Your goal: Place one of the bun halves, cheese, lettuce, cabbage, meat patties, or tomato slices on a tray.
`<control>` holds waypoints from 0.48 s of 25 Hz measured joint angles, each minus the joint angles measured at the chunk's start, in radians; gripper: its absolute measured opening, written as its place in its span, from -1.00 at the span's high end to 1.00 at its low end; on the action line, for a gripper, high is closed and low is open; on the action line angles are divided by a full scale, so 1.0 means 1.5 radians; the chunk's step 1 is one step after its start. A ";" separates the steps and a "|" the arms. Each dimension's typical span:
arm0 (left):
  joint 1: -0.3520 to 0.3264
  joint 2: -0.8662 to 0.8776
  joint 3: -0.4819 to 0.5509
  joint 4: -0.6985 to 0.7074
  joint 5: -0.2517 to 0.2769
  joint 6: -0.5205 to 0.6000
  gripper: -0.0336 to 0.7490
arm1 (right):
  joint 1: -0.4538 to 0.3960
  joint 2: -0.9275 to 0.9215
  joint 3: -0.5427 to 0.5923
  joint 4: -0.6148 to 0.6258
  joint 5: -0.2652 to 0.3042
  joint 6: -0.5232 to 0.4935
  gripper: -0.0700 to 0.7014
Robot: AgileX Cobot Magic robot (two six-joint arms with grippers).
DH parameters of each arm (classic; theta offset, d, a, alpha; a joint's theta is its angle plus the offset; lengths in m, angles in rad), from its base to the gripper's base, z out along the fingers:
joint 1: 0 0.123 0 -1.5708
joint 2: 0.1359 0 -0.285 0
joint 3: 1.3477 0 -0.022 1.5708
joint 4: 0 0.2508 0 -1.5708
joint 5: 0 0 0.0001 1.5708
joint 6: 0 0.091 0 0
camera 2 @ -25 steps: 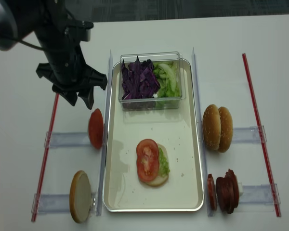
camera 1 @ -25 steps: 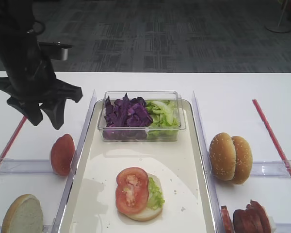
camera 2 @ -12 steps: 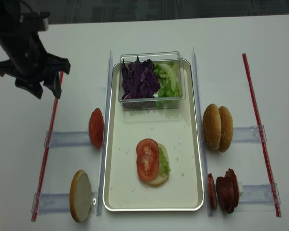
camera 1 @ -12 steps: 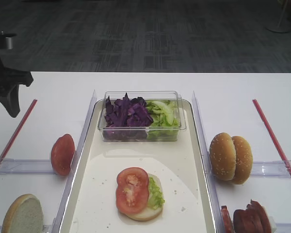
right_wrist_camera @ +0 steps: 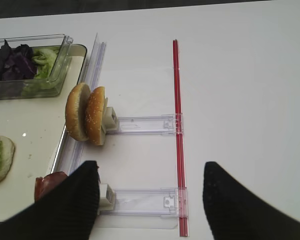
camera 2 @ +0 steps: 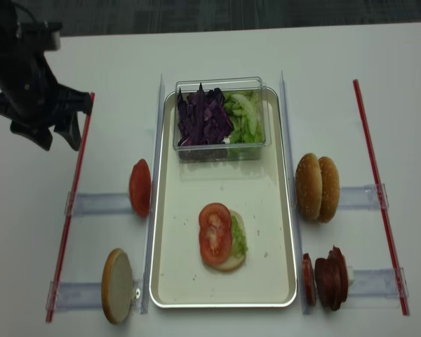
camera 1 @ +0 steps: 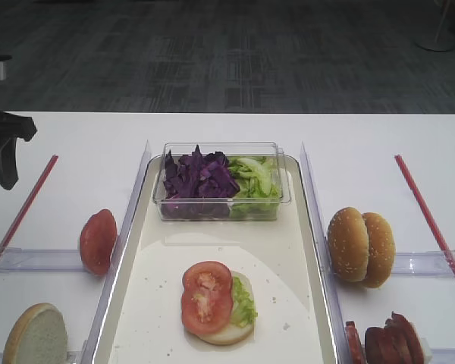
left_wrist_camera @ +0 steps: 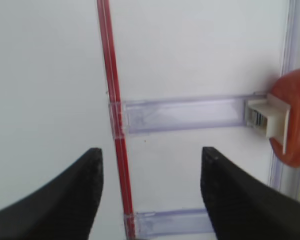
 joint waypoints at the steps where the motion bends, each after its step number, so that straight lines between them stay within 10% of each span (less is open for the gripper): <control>1: 0.000 -0.011 0.014 0.003 0.001 0.000 -0.18 | 0.000 0.000 0.000 0.000 0.000 0.000 -0.42; 12: 0.000 -0.160 0.058 0.004 0.004 0.003 -0.31 | 0.000 0.000 0.000 0.000 0.000 0.000 -0.42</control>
